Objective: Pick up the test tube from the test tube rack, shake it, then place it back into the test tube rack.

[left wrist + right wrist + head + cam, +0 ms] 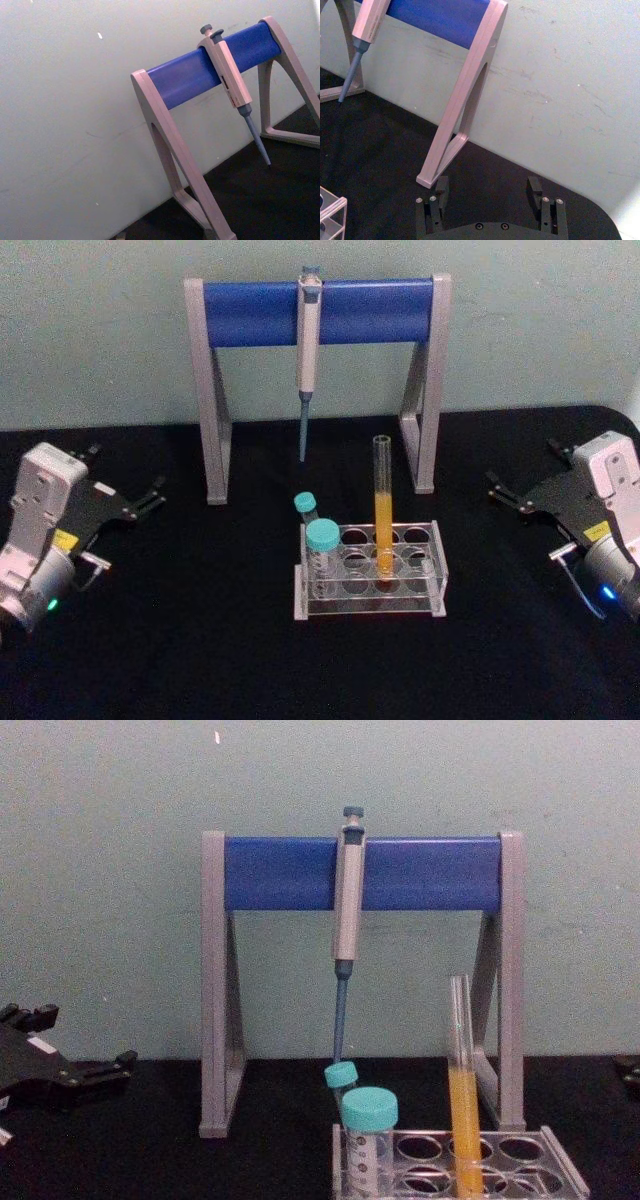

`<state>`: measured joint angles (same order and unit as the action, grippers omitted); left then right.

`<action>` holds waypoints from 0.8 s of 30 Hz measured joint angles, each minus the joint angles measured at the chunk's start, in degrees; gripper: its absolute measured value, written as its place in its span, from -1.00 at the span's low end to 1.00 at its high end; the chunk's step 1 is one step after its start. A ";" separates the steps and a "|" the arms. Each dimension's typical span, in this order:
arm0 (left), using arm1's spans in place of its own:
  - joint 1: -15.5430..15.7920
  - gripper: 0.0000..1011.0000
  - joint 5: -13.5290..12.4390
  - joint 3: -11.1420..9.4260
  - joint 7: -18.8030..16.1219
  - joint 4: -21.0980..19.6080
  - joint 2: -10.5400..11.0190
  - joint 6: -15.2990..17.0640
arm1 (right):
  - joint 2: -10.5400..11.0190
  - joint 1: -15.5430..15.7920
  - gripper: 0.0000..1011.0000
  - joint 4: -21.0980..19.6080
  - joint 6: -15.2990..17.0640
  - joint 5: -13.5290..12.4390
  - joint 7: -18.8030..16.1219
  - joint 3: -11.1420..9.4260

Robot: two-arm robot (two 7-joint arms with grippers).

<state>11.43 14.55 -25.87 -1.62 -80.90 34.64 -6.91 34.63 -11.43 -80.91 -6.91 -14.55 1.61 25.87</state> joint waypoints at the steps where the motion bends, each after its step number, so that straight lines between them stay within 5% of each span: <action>1: 0.00 0.98 0.00 0.00 0.00 0.00 0.00 0.00 | 0.00 0.00 0.98 0.00 0.00 0.00 0.01 0.00; 24: 0.00 0.98 0.00 0.00 0.00 0.00 0.00 0.00 | 0.02 0.00 0.98 0.01 0.00 0.00 0.01 0.00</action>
<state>11.43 14.55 -25.86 -1.62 -80.90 34.65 -6.91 34.65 -11.43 -80.90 -6.91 -14.55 1.62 25.87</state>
